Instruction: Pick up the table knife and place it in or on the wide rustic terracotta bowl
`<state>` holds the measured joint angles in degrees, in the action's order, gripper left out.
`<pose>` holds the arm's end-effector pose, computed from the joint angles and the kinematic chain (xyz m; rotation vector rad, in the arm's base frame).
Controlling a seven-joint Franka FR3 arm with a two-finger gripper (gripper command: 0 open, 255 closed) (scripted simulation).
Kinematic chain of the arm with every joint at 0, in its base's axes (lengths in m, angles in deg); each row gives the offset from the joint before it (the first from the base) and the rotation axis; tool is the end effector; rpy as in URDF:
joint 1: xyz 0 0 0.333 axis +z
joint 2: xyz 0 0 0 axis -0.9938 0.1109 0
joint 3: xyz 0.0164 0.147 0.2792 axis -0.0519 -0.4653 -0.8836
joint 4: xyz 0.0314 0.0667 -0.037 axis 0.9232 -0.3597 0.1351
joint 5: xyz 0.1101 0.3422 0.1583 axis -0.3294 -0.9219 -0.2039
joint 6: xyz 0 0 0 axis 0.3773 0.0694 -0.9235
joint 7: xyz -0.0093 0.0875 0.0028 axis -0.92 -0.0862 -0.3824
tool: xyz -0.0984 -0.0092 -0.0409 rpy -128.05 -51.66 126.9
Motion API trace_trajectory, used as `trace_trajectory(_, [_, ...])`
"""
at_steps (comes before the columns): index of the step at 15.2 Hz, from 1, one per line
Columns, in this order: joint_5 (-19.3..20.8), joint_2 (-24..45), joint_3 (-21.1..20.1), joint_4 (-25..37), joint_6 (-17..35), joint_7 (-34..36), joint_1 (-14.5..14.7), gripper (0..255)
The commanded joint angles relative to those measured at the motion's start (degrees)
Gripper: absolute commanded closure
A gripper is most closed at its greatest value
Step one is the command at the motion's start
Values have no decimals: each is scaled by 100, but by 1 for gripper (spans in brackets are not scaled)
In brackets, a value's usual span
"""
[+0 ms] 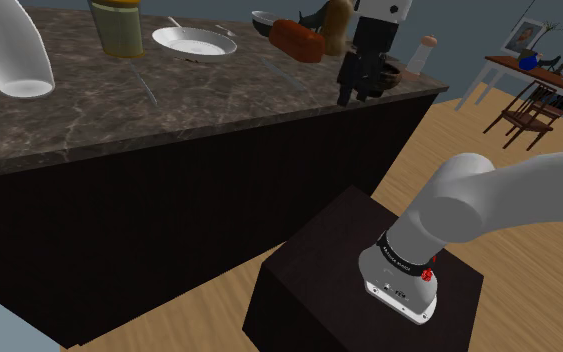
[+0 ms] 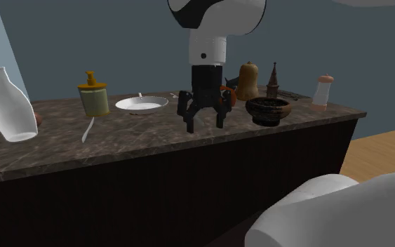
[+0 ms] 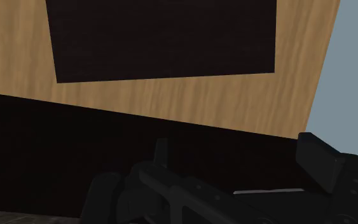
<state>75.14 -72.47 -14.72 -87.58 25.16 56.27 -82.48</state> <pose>0.3016 -0.0006 0.5538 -3.0518 0.0112 0.1739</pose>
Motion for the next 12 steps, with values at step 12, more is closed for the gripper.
trace_trajectory(12, [258,2322,357,1416,1026,-171,-239,0])
